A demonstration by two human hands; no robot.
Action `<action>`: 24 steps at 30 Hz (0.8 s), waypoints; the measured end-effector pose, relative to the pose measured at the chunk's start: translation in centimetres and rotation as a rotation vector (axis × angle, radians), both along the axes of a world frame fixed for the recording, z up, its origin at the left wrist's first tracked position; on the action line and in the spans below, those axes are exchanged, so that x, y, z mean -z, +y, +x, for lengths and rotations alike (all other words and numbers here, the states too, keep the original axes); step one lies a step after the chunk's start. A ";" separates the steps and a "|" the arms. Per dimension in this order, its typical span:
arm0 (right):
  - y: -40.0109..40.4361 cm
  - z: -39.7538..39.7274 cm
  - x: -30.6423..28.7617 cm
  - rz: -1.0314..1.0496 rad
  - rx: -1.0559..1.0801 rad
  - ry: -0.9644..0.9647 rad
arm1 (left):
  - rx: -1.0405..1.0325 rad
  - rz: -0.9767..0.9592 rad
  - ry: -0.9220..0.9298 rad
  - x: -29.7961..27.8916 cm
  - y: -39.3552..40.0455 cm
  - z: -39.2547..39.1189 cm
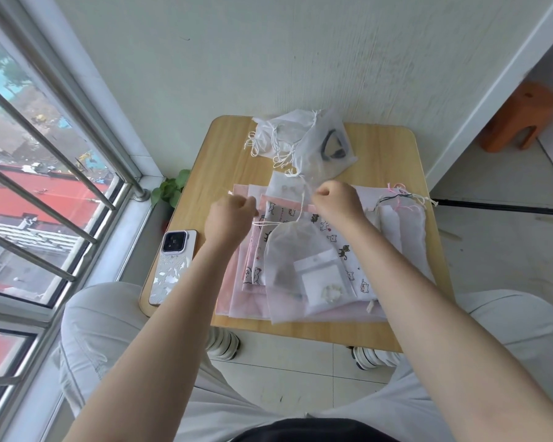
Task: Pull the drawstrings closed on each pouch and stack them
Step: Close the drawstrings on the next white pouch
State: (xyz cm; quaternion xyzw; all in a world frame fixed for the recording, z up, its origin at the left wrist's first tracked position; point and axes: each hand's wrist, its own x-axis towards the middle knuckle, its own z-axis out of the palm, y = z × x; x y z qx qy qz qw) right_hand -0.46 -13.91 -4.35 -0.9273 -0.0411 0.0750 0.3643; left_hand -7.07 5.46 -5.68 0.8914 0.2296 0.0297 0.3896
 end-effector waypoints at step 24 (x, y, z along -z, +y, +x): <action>1.0 -1.3 0.0 0.461 0.012 0.066 | 0.169 -0.581 0.163 0.0 -3.9 0.8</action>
